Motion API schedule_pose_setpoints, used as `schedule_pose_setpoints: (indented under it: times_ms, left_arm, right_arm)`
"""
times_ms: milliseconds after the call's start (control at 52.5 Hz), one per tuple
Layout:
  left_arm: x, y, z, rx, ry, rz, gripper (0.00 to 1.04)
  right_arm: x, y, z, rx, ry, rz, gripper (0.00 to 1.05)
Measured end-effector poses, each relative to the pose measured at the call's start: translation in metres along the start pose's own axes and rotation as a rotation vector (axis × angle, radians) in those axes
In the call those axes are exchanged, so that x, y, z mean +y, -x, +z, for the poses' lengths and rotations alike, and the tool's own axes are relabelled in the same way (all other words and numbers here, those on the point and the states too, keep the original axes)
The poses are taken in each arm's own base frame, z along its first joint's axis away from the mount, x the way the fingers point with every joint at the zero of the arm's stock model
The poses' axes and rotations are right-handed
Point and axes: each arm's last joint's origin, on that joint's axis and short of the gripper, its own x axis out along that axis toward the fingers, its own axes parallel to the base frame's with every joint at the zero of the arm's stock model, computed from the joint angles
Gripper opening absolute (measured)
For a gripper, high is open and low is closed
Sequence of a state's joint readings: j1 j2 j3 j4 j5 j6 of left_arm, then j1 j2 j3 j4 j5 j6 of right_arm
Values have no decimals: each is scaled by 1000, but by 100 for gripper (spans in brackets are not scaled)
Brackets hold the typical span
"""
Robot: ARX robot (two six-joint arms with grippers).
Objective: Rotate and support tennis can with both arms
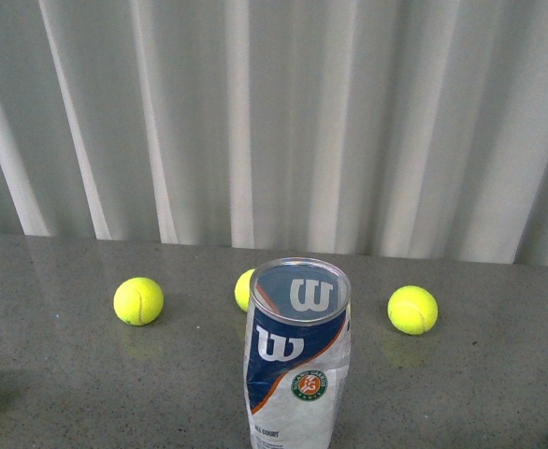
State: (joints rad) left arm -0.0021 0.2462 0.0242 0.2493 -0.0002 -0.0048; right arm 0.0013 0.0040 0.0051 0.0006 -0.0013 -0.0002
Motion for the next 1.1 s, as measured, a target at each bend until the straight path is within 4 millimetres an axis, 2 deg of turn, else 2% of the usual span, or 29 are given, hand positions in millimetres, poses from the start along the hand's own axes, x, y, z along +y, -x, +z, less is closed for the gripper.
schedule_pose_setpoints:
  times_ms: [266, 438, 666, 761, 818, 856, 1028, 1104]
  left_arm:
    - [0, 5, 0, 0, 0, 0, 4]
    - [0, 16, -3, 7, 0, 0, 4]
    - [0, 17, -3, 5, 0, 0, 4]
    - [0, 16, -3, 5, 0, 0, 18]
    - [0, 16, -3, 5, 0, 0, 29]
    - [0, 16, -3, 5, 0, 0, 40]
    - [0, 16, -3, 5, 0, 0, 67]
    - [0, 16, -3, 5, 0, 0, 83]
  right_arm:
    - [0, 0, 0, 0, 0, 0, 98]
    - [0, 0, 0, 0, 0, 0, 98]
    - [0, 0, 0, 0, 0, 0, 98]
    - [0, 0, 0, 0, 0, 0, 98]
    - [0, 0, 0, 0, 0, 0, 98]
    - [0, 0, 0, 0, 0, 0, 98]
    - [0, 0, 0, 0, 0, 0, 98]
    - [0, 0, 0, 0, 0, 0, 98]
